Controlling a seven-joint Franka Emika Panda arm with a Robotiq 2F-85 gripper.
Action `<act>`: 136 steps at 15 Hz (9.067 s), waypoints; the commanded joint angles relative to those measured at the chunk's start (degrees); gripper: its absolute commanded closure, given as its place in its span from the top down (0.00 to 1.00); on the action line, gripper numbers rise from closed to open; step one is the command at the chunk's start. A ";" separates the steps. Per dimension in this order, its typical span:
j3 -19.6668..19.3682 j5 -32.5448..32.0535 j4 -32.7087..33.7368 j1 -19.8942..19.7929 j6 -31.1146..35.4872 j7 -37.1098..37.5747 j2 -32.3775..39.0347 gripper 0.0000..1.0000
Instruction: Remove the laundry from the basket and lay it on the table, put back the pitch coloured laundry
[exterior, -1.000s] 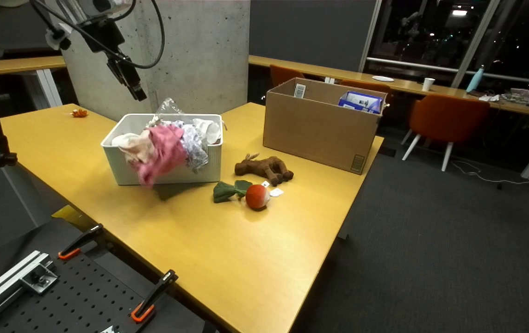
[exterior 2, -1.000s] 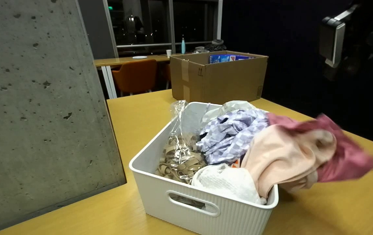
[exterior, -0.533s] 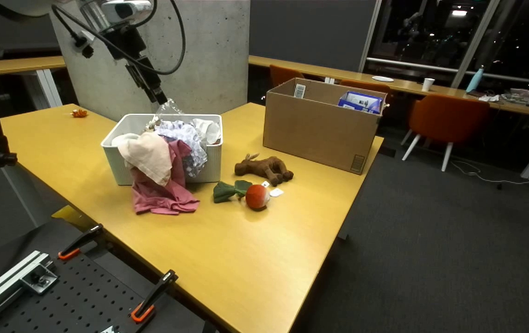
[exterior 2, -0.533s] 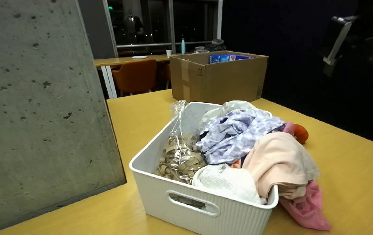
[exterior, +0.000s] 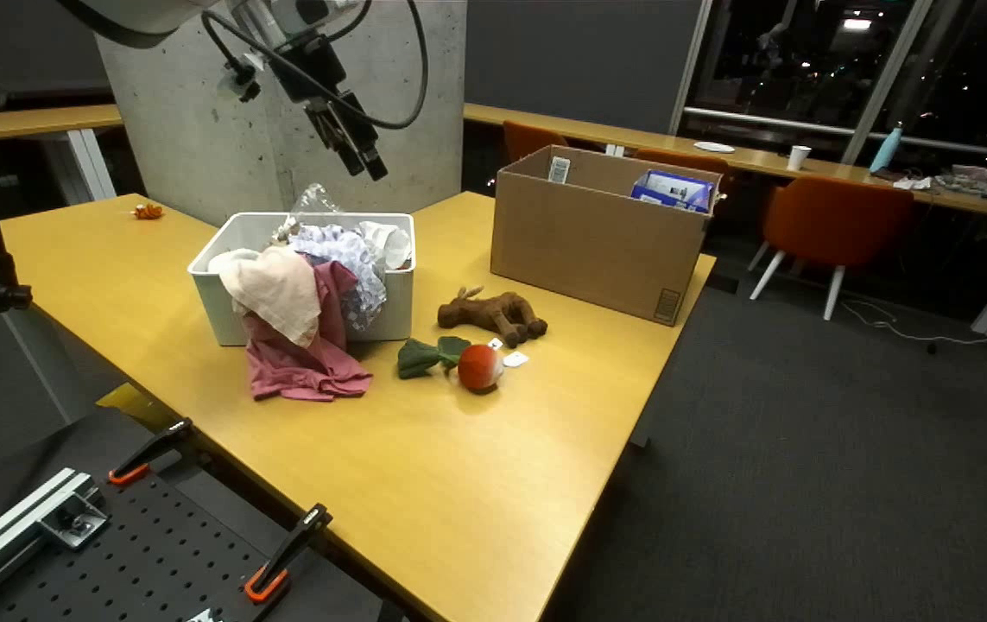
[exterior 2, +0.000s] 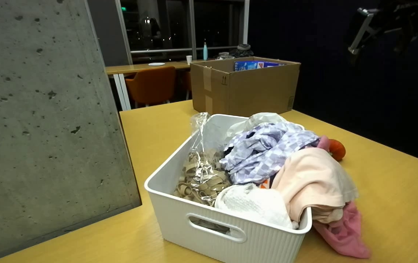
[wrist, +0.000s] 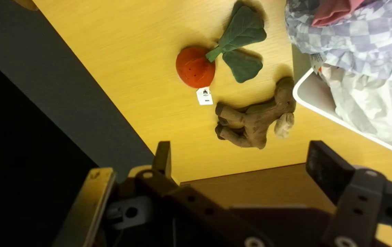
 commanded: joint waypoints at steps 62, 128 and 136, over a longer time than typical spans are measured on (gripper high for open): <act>-1.63 23.10 -7.53 13.90 15.94 10.05 11.80 0.31; -8.93 0.86 14.51 3.05 21.00 -20.10 23.60 0.20; -12.27 1.89 5.72 9.15 22.58 -12.77 18.75 0.81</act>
